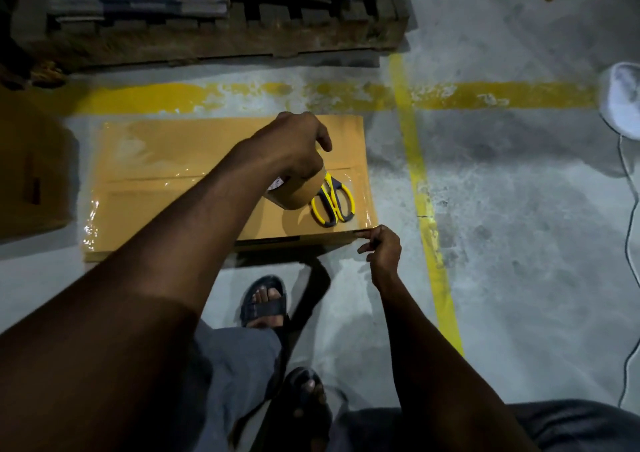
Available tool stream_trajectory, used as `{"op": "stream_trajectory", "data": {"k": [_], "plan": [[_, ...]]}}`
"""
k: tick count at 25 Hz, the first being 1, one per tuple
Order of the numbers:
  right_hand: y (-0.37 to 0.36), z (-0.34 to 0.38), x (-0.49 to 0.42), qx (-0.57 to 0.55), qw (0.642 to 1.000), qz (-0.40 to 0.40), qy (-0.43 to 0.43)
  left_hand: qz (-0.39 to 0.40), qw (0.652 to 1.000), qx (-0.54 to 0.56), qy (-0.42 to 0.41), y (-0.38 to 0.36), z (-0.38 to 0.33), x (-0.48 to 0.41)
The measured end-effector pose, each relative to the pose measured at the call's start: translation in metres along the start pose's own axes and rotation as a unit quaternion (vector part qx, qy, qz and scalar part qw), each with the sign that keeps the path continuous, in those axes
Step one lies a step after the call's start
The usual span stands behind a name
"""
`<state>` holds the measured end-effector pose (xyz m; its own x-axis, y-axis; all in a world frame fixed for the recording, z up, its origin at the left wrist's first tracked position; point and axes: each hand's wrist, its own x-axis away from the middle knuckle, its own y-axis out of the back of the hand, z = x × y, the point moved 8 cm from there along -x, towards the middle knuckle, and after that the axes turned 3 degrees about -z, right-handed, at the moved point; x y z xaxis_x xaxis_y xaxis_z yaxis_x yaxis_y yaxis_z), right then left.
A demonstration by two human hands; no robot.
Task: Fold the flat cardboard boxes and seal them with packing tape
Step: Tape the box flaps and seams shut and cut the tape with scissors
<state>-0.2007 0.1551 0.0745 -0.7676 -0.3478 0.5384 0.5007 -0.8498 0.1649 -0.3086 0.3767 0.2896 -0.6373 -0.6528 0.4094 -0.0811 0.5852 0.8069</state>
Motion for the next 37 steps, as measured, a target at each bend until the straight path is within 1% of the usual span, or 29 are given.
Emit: {"op": "stream_trajectory", "data": {"k": [3,4,5,6,8,9,10,11,12,13,15,17,18,19,21,23,25,27,29,31,33,35,36,37], "plan": [[0.014,-0.031,-0.001,-0.021,0.998,-0.018,-0.051,0.003,1.0,0.004,-0.004,-0.002,-0.004,-0.003],[0.021,-0.035,-0.002,-0.003,0.998,-0.04,-0.048,0.004,1.0,0.006,-0.003,-0.003,-0.004,-0.004],[0.03,-0.031,-0.001,0.047,0.995,-0.081,-0.019,0.004,1.0,0.01,-0.002,-0.003,-0.004,-0.004],[0.039,-0.021,0.001,0.117,0.984,-0.132,0.032,0.006,1.0,0.014,0.0,-0.004,-0.005,-0.005],[0.039,0.011,0.015,0.258,0.932,-0.207,0.151,0.006,1.0,0.017,-0.003,-0.006,-0.009,-0.007],[0.028,0.029,0.025,0.31,0.9,-0.216,0.216,0.006,1.0,0.018,-0.004,-0.007,-0.011,-0.008],[0.011,0.04,0.032,0.364,0.869,-0.207,0.265,0.007,1.0,0.021,-0.004,-0.008,-0.014,-0.01],[-0.008,0.044,0.037,0.42,0.841,-0.179,0.289,0.01,1.0,0.023,-0.005,-0.01,-0.016,-0.011],[-0.024,0.037,0.036,0.472,0.822,-0.148,0.283,0.012,1.0,0.025,-0.005,-0.011,-0.019,-0.012],[-0.034,0.03,0.031,0.509,0.814,-0.117,0.253,0.014,1.0,0.025,-0.008,-0.012,-0.022,-0.012],[-0.035,0.022,0.012,0.52,0.834,-0.075,0.171,0.011,1.0,0.022,-0.011,-0.013,-0.025,-0.012],[-0.025,0.026,-0.007,0.505,0.855,-0.066,0.103,0.006,1.0,0.016,-0.011,-0.012,-0.024,-0.012],[-0.021,0.034,-0.015,0.496,0.862,-0.065,0.083,0.005,1.0,0.016,-0.009,-0.011,-0.021,-0.012],[-0.021,0.045,-0.021,0.485,0.867,-0.07,0.087,0.003,1.0,0.016,-0.006,-0.009,-0.018,-0.013],[-0.034,0.073,-0.03,0.445,0.878,-0.084,0.153,0.006,1.0,0.02,0.003,-0.006,-0.009,-0.014],[-0.062,0.094,-0.038,0.422,0.877,-0.055,0.225,0.008,1.0,0.017,0.012,-0.005,0.001,-0.015],[-0.088,0.105,-0.051,0.423,0.87,-0.021,0.251,0.007,0.999,0.021,0.028,-0.005,0.012,-0.015],[-0.097,0.111,-0.071,0.415,0.878,-0.009,0.24,0.004,0.998,0.036,0.045,-0.006,0.02,-0.018],[-0.096,0.118,-0.093,0.427,0.881,-0.018,0.204,0.002,0.997,0.045,0.056,-0.005,0.024,-0.023],[-0.1,0.131,-0.109,0.453,0.87,-0.041,0.19,0.001,0.997,0.049,0.058,-0.004,0.025,-0.027],[-0.117,0.148,-0.119,0.482,0.848,-0.056,0.215,0.0,0.996,0.061,0.059,-0.006,0.025,-0.031],[-0.138,0.153,-0.131,0.506,0.833,-0.032,0.222,-0.004,0.996,0.068,0.06,-0.008,0.023,-0.036],[-0.145,0.148,-0.14,0.506,0.836,-0.009,0.213,-0.002,0.996,0.07,0.058,-0.01,0.022,-0.038],[-0.148,0.144,-0.15,0.495,0.846,0.015,0.199,0.001,0.996,0.071,0.055,-0.011,0.02,-0.04]]}}
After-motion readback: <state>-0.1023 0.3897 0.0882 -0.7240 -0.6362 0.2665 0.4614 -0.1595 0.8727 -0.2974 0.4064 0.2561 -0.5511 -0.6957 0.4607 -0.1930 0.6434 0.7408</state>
